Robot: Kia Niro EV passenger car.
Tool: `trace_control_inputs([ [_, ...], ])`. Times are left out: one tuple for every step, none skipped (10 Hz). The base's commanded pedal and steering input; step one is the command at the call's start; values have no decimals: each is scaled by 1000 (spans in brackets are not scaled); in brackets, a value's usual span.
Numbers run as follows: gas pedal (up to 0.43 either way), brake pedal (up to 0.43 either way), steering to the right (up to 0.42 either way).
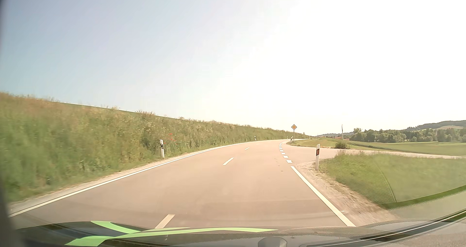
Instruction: Follow the waypoints while adhering to traffic rules and regulations
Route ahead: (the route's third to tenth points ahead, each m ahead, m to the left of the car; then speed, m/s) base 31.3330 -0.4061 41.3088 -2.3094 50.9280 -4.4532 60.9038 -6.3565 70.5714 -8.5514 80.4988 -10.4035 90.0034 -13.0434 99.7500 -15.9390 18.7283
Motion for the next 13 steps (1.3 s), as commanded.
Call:
trace_control_inputs([
  [0, 0, 14],
  [0, 0, 13],
  [47, 0, 13],
  [67, 0, 14],
  [79, 0, 14],
  [87, 0, 14],
  [98, 0, 13],
  [110, 0, 14],
  [110, 0, 13],
  [110, 0, 14],
  [110, 0, 17],
  [110, 0, 20],
  [110, 0, 23],
])
